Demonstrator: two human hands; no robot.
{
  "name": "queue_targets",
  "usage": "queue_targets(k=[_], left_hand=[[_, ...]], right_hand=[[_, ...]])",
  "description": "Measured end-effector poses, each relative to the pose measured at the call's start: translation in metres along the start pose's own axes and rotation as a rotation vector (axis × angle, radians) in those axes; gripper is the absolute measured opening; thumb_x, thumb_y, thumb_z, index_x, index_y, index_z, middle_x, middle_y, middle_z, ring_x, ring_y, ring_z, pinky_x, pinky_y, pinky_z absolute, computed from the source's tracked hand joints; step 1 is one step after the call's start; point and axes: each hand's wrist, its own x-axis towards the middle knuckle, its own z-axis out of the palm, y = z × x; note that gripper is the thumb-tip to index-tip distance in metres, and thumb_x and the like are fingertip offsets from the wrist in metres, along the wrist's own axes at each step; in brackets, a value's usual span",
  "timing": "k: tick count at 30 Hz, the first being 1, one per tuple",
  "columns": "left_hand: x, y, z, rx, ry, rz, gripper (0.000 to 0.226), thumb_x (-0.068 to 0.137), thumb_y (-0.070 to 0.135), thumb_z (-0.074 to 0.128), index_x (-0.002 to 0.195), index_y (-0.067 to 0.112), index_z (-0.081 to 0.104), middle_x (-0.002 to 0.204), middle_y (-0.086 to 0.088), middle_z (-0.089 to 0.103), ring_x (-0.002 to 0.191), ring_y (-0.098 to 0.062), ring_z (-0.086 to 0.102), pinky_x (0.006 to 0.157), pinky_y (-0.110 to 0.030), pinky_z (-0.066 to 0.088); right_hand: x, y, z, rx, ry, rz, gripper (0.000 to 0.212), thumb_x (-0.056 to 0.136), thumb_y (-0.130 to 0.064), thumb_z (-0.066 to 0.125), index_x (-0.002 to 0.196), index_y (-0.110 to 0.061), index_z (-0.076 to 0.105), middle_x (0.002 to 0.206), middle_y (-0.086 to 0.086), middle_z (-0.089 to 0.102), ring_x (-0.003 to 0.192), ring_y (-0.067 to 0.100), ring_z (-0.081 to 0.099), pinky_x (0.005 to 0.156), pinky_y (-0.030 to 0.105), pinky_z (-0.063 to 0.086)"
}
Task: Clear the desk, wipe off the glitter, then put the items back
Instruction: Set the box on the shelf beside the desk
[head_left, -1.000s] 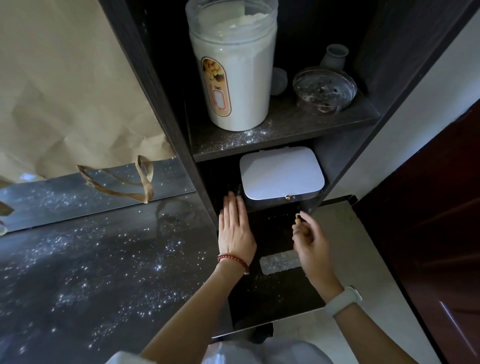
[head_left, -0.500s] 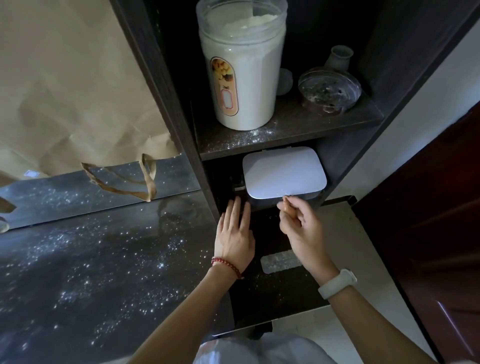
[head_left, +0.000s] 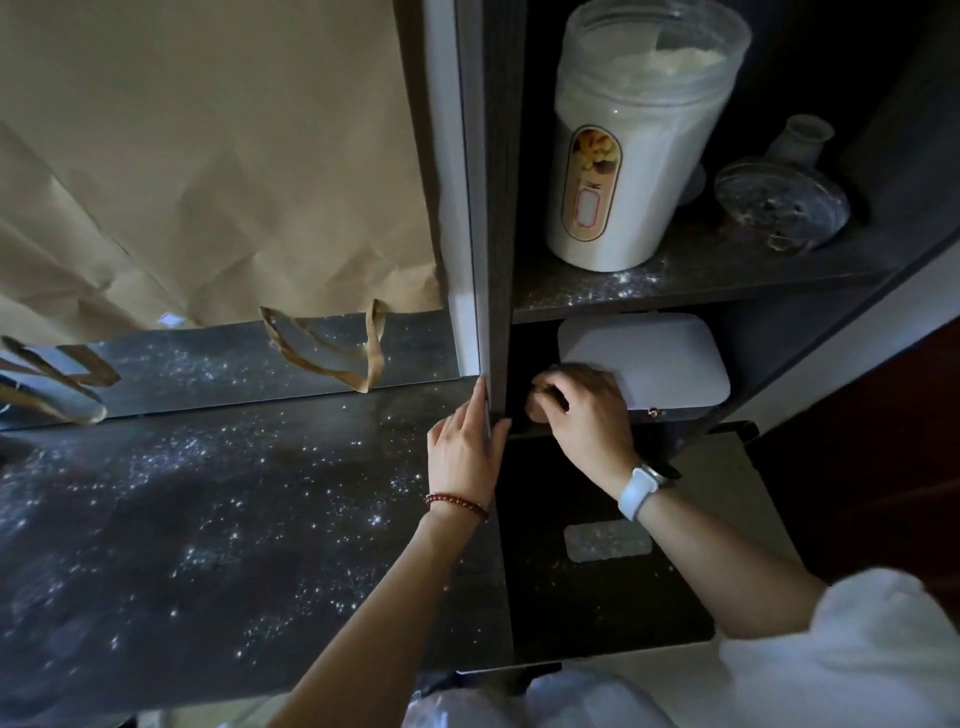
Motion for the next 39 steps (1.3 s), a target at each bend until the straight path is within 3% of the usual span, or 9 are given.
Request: queue_targets(k=[5, 12, 17, 19, 22, 25, 30, 36, 39], left_hand=[[0.002, -0.002, 0.002, -0.066, 0.048, 0.052, 0.055, 0.086, 0.019, 0.058, 0.136, 0.01, 0.036, 0.094, -0.014, 0.068, 0.083, -0.031, 0.065, 0.078, -0.039, 0.048], [0.001, -0.004, 0.003, -0.092, 0.036, 0.038, 0.056, 0.087, 0.02, 0.058, 0.137, 0.013, 0.035, 0.095, -0.014, 0.068, 0.081, -0.031, 0.066, 0.077, -0.042, 0.052], [-0.016, -0.001, 0.008, -0.043, -0.091, -0.06, 0.062, 0.089, 0.025, 0.052, 0.142, 0.013, 0.023, 0.135, -0.014, 0.044, 0.121, -0.032, 0.045, 0.099, -0.047, 0.038], [-0.034, -0.002, 0.014, 0.018, -0.158, -0.097, 0.066, 0.089, 0.028, 0.05, 0.143, 0.013, 0.016, 0.146, -0.011, 0.029, 0.134, -0.029, 0.029, 0.107, -0.044, 0.028], [-0.068, -0.011, 0.029, 0.116, -0.238, -0.099, 0.066, 0.087, 0.028, 0.052, 0.142, 0.011, 0.02, 0.148, -0.014, 0.028, 0.137, -0.032, 0.024, 0.109, -0.046, 0.026], [-0.093, -0.02, 0.045, 0.228, -0.364, -0.144, 0.067, 0.09, 0.032, 0.045, 0.144, 0.012, 0.011, 0.153, -0.013, 0.014, 0.142, -0.03, 0.008, 0.113, -0.046, 0.016], [-0.111, -0.037, 0.062, 0.394, -0.47, -0.161, 0.068, 0.093, 0.04, 0.034, 0.144, 0.013, -0.001, 0.155, -0.008, -0.005, 0.142, -0.026, -0.008, 0.116, -0.043, 0.0], [-0.115, -0.051, 0.067, 0.419, -0.453, -0.096, 0.066, 0.092, 0.041, 0.036, 0.144, 0.014, 0.005, 0.155, -0.008, 0.004, 0.143, -0.027, -0.001, 0.115, -0.042, 0.002], [-0.116, -0.055, 0.071, 0.485, -0.401, -0.072, 0.063, 0.088, 0.042, 0.034, 0.142, 0.011, 0.021, 0.15, -0.013, 0.025, 0.139, -0.032, 0.021, 0.11, -0.046, 0.018]], right_hand=[[0.006, 0.005, 0.004, -0.102, -0.003, 0.019, 0.022, 0.076, -0.022, 0.051, 0.085, -0.011, 0.068, 0.078, 0.008, 0.072, 0.075, 0.026, 0.067, 0.076, 0.032, 0.036], [0.006, 0.005, 0.008, -0.152, 0.018, 0.039, 0.03, 0.074, -0.026, 0.047, 0.091, -0.01, 0.065, 0.083, 0.011, 0.066, 0.087, 0.031, 0.062, 0.08, 0.032, 0.029], [-0.017, 0.007, 0.001, -0.022, -0.001, 0.032, 0.048, 0.077, -0.016, 0.068, 0.121, -0.009, 0.05, 0.122, 0.012, 0.058, 0.121, 0.024, 0.044, 0.103, 0.04, 0.034], [-0.038, 0.005, -0.007, 0.048, 0.035, 0.043, 0.048, 0.082, -0.018, 0.061, 0.127, -0.01, 0.043, 0.13, 0.012, 0.052, 0.126, 0.023, 0.041, 0.106, 0.037, 0.032], [-0.085, 0.013, -0.011, 0.105, 0.057, 0.069, 0.042, 0.087, -0.021, 0.047, 0.127, -0.012, 0.042, 0.128, 0.012, 0.052, 0.123, 0.02, 0.043, 0.104, 0.032, 0.034], [-0.137, 0.039, -0.002, 0.084, -0.095, 0.177, 0.039, 0.085, -0.018, 0.049, 0.124, -0.014, 0.046, 0.121, 0.01, 0.056, 0.113, 0.02, 0.05, 0.094, 0.036, 0.044], [-0.184, 0.098, 0.028, -0.184, -0.677, 0.405, 0.048, 0.086, -0.01, 0.054, 0.132, -0.01, 0.041, 0.135, 0.012, 0.045, 0.125, 0.03, 0.041, 0.1, 0.043, 0.036], [-0.178, 0.138, 0.053, -0.4, -0.939, 0.398, 0.074, 0.087, -0.015, 0.053, 0.145, -0.019, 0.008, 0.155, 0.007, 0.005, 0.142, 0.028, 0.007, 0.111, 0.051, 0.018], [-0.174, 0.148, 0.068, -0.441, -0.998, 0.422, 0.083, 0.085, -0.015, 0.058, 0.145, -0.022, 0.001, 0.156, 0.007, -0.001, 0.142, 0.029, 0.002, 0.112, 0.054, 0.011]])
